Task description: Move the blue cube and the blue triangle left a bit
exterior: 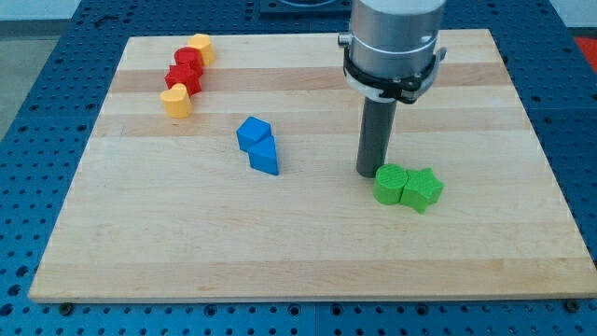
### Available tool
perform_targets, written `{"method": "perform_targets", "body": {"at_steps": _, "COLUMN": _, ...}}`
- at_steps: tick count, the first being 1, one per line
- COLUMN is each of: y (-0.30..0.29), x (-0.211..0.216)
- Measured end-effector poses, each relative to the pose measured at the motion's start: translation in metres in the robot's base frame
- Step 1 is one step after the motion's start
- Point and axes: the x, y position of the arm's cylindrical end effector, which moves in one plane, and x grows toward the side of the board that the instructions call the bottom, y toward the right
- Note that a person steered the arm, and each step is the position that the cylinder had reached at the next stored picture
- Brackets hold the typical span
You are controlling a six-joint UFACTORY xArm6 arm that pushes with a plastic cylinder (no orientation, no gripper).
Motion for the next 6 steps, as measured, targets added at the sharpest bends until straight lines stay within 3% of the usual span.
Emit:
{"method": "perform_targets", "body": {"at_steps": 1, "y": -0.006, "x": -0.009}}
{"method": "perform_targets", "body": {"at_steps": 2, "y": -0.049, "x": -0.036}}
{"method": "perform_targets", "body": {"at_steps": 4, "y": -0.122, "x": -0.036}}
{"method": "perform_targets", "body": {"at_steps": 6, "y": -0.136, "x": -0.016}}
